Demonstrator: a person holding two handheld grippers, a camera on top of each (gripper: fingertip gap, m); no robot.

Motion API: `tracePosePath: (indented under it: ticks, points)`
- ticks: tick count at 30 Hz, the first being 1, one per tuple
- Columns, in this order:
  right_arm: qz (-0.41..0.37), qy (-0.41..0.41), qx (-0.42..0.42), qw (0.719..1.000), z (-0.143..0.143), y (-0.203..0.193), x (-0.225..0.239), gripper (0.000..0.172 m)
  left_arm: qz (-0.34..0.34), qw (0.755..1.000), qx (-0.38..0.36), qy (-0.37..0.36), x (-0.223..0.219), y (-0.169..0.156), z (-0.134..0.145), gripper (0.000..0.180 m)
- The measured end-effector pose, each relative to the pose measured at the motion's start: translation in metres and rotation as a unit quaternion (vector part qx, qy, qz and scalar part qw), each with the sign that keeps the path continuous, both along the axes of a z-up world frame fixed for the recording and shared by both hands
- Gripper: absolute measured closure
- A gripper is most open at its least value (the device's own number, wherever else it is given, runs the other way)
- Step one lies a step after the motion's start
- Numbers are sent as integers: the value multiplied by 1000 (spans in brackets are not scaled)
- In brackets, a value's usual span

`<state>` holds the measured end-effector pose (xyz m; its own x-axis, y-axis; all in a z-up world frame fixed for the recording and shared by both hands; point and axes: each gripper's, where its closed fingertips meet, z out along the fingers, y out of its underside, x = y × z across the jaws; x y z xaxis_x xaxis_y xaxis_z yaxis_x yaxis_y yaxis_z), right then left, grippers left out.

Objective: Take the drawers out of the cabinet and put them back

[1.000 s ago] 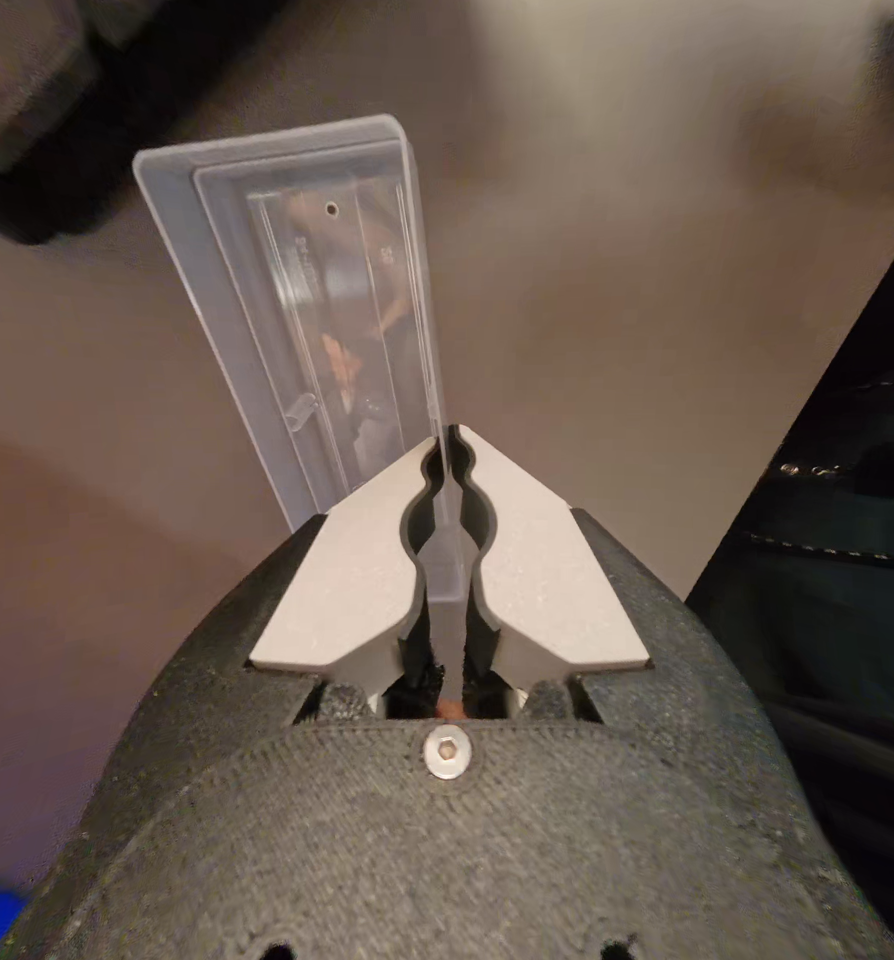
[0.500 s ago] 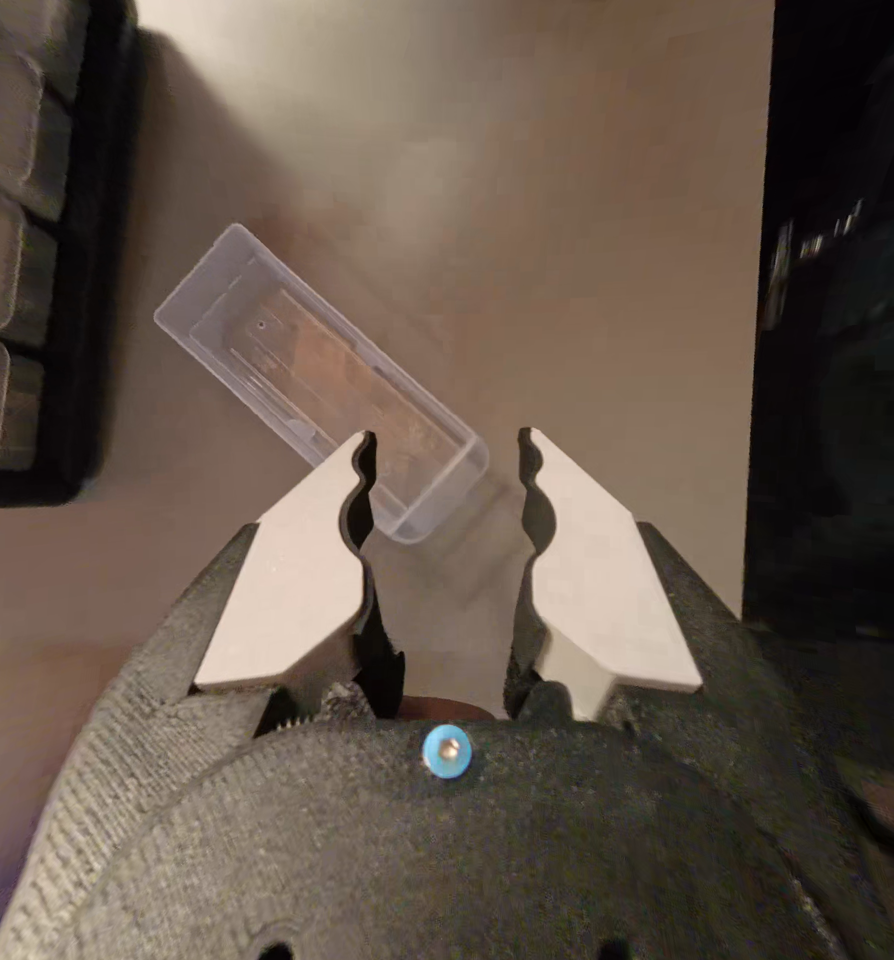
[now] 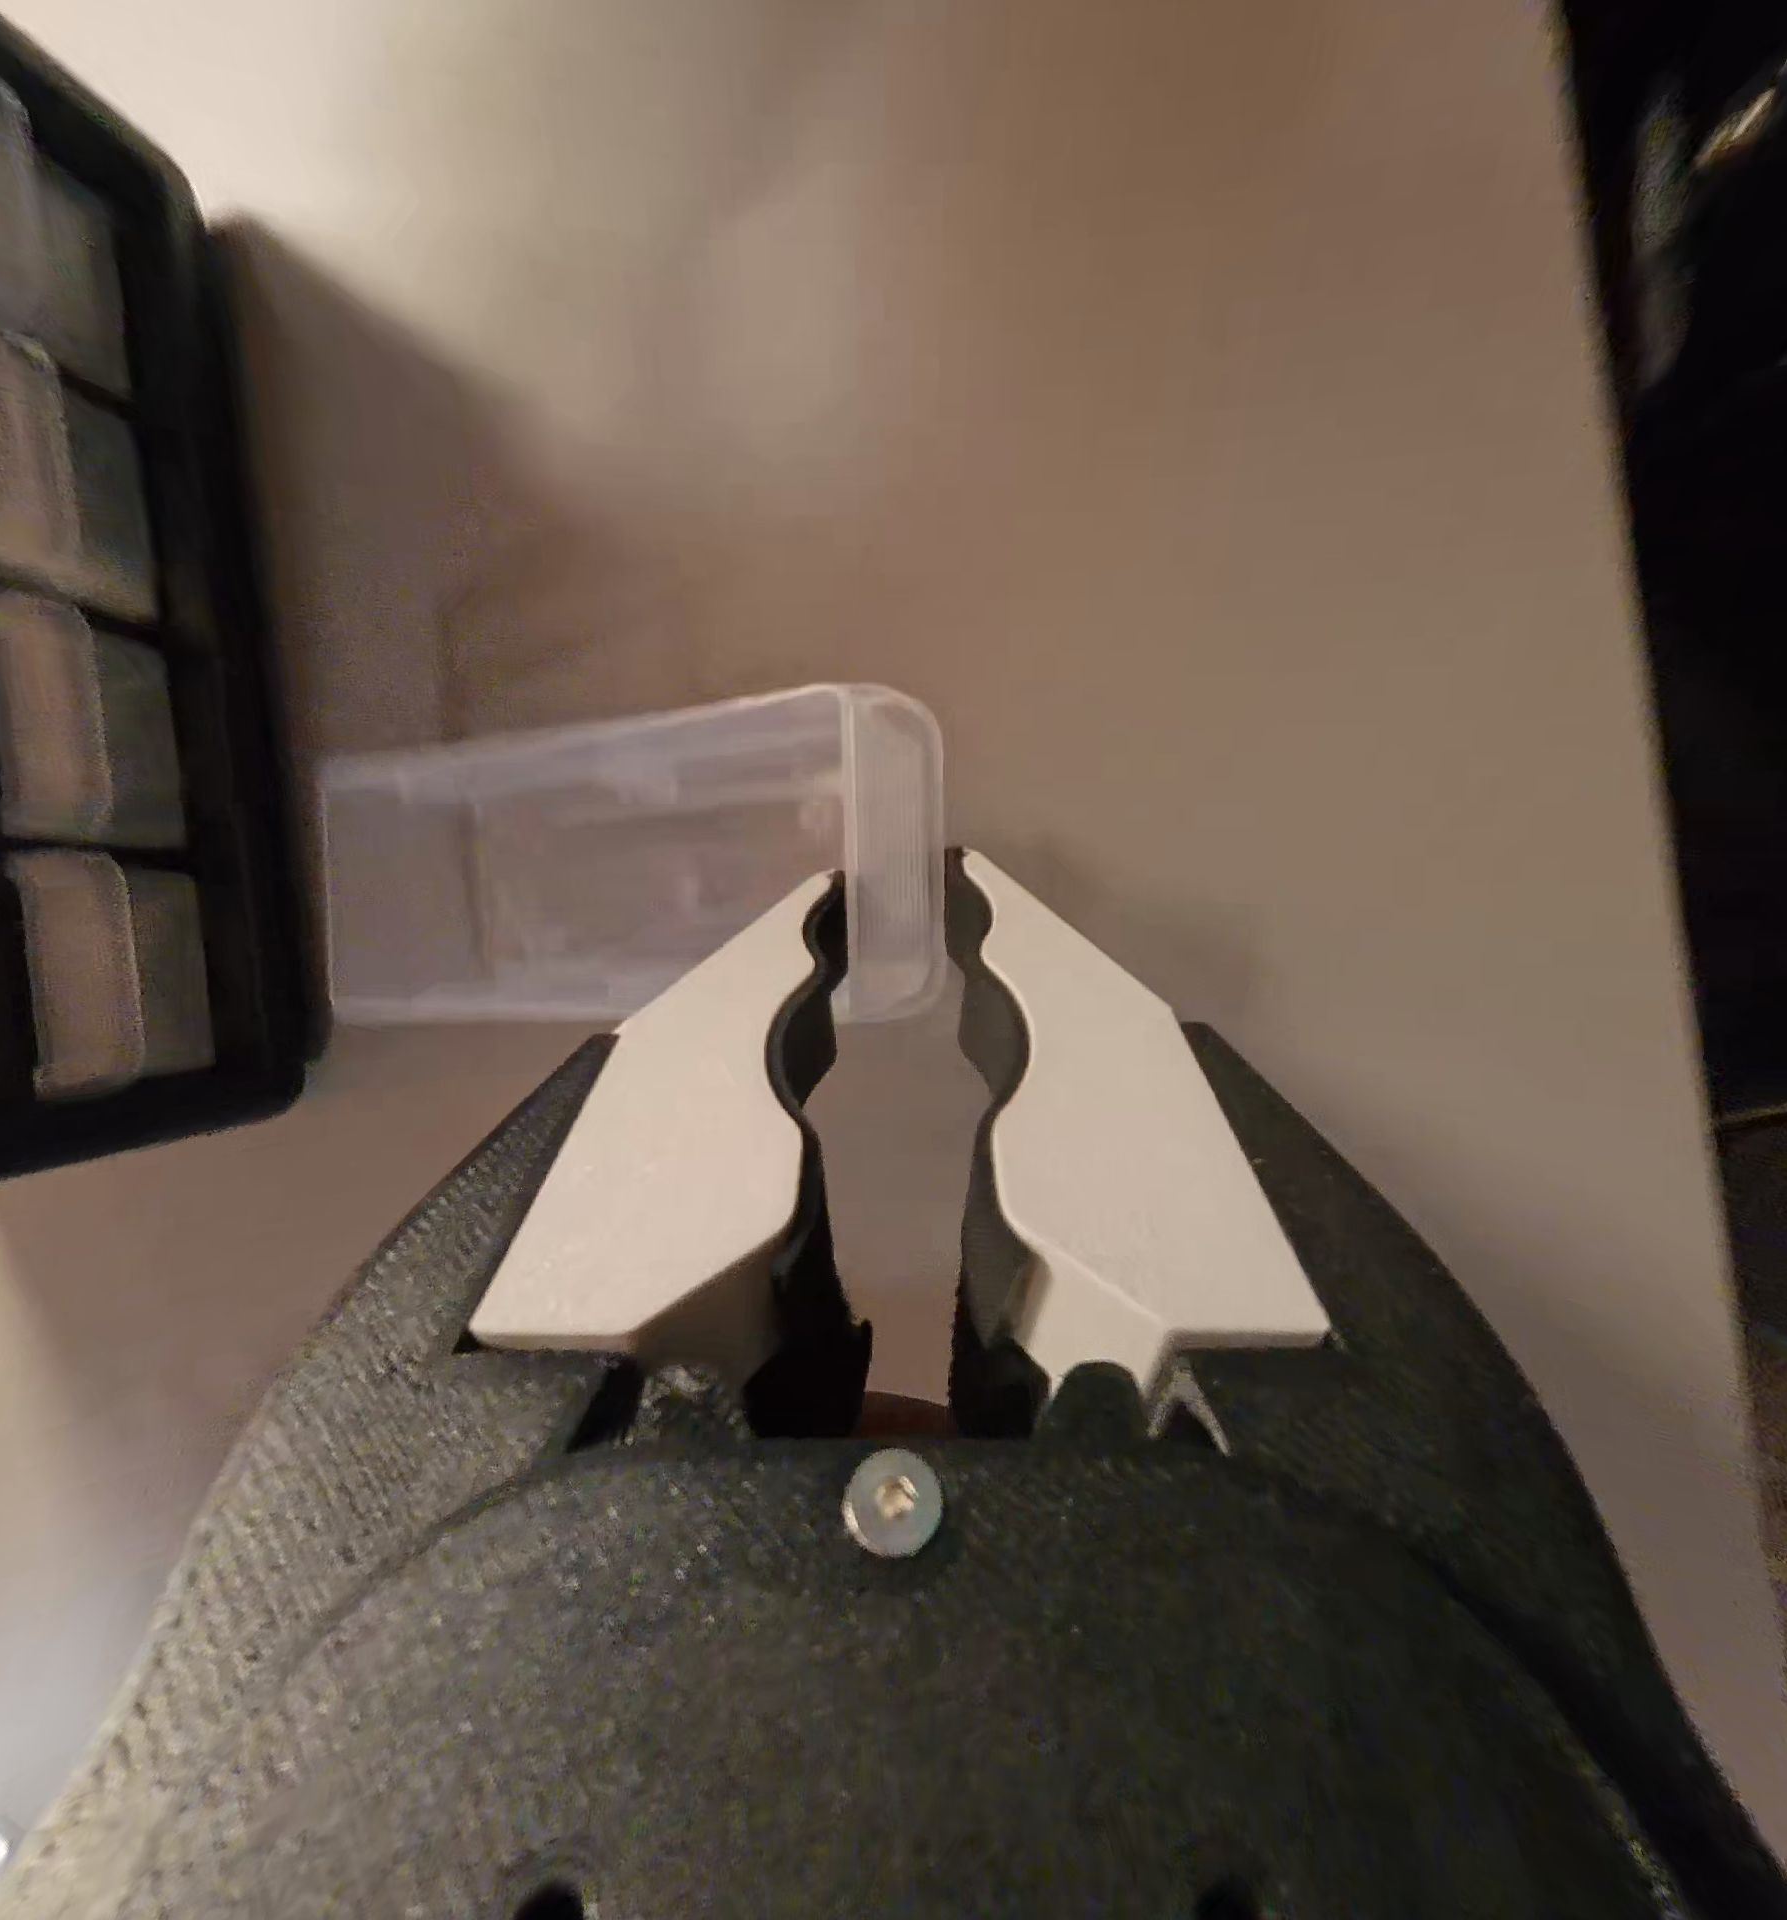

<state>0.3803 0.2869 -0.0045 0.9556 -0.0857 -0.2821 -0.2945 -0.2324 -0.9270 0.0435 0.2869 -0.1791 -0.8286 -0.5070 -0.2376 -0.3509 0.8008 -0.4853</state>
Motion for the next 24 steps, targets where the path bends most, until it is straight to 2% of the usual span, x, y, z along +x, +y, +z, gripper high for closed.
tracePosePath:
  ticks: [5, 9, 13, 24]
  points:
    - [0, -1, 0, 1000, 0, 0, 0, 126, -8, 993, -112, -35, 10, -25, 65, 165]
    - [0, 0, 0, 1000, 0, 0, 0, 126, 6, 988, -150, -40, 29, -32, 102, 164]
    - [0, 0, 0, 1000, 0, 0, 0, 126, 18, 987, -158, -25, 52, -33, 116, 164]
    - [4, 1, 1, 1000, 0, 0, 0, 126, 40, 985, -167, 7, 92, -20, 127, 164]
